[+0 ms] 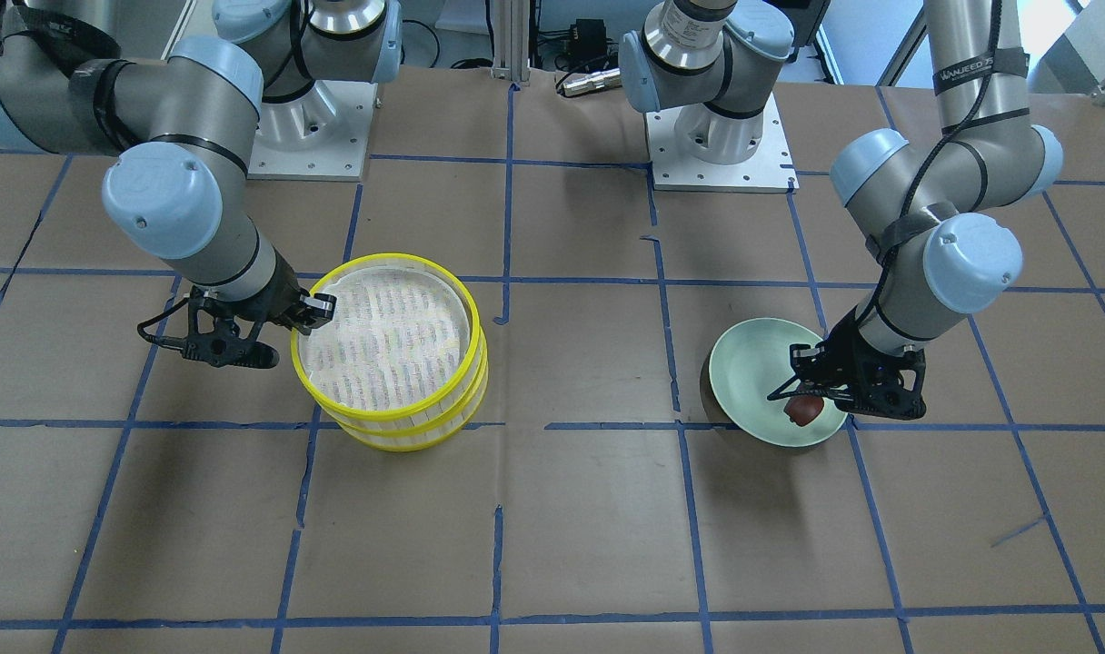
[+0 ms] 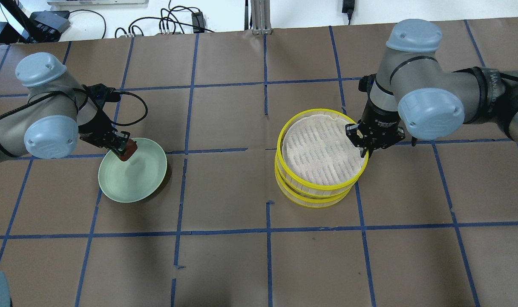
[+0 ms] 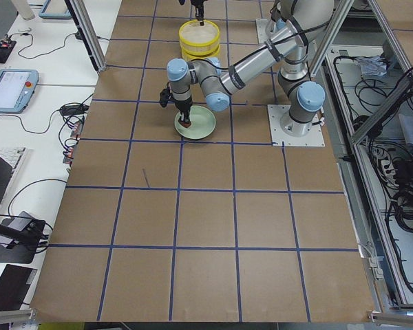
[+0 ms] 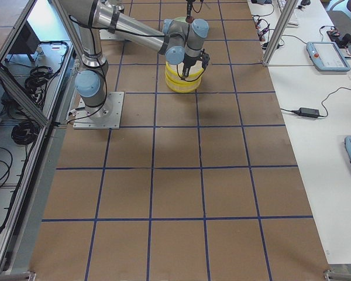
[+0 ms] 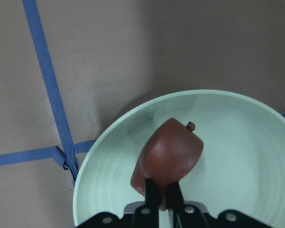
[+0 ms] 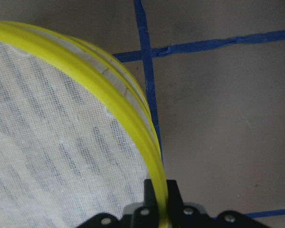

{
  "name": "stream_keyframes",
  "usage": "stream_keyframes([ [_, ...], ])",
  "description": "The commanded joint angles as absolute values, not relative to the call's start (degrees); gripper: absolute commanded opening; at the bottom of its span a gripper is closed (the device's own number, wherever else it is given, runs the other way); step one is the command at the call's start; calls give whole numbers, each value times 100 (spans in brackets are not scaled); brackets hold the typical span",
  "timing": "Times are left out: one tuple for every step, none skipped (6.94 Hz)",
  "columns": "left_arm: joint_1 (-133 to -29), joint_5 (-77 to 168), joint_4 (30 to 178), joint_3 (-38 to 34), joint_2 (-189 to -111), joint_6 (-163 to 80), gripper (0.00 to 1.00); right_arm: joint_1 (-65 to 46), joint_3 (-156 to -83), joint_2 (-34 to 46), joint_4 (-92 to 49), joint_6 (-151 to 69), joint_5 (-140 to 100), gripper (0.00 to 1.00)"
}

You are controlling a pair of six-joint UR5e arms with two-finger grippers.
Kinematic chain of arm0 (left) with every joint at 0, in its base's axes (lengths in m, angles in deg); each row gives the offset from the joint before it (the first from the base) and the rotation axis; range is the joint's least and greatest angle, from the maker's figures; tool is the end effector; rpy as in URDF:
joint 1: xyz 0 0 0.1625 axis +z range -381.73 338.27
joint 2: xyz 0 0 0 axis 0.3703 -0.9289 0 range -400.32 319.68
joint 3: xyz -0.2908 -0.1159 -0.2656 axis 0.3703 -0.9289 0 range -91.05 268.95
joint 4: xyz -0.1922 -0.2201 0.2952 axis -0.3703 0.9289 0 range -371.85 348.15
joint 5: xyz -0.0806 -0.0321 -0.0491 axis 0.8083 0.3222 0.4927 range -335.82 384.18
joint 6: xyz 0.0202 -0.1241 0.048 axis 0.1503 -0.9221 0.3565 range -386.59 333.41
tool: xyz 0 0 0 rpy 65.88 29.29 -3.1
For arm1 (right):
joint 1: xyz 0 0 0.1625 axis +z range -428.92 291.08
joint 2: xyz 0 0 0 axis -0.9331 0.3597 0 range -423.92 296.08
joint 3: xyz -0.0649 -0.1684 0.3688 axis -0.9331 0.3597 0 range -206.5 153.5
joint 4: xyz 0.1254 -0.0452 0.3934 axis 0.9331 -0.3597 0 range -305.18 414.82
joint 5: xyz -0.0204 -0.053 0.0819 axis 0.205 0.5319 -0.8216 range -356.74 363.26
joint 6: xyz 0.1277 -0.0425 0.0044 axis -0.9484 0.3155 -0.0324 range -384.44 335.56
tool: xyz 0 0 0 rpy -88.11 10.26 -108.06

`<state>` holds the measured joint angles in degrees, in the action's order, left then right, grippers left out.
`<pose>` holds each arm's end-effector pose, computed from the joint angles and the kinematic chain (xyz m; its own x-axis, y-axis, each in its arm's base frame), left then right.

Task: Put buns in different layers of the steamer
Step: 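Grasp the brown bun on the green plate with the left gripper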

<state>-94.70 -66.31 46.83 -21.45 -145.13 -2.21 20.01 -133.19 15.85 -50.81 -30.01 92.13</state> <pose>0.0251 -0.5328 0.1915 -0.9916 0.1276 0.0202 0.1286 0.9895 0.0653 0.1267 -0.4976 0.2370 -0.9931 0.1175 -0.0004 0.1151 0.9737 0.1966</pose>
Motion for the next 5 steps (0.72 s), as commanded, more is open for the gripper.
stream_keyframes([
  [-9495, -6635, 4809, -2127, -14386, -286, 18, 2195, -13320, 1579, -5135, -2989, 9273, 15],
  [-9495, -6635, 4818, -2101, -14385, -295, 18, 2196, -13320, 1536, -5170, -2972, 9300, 15],
  [-9495, -6635, 4826, -2083, -14377, -286, 19, 2196, -13329, 1492, -5231, -2954, 9474, 13],
  [-9495, -6635, 4887, -2057, -14377, -295, 19, 2196, -13329, 1474, -5267, -2963, 9598, 13],
  [-9495, -6635, 4888, -2057, -14385, -295, 19, 2196, -13329, 1474, -5267, -2980, 9599, 13],
])
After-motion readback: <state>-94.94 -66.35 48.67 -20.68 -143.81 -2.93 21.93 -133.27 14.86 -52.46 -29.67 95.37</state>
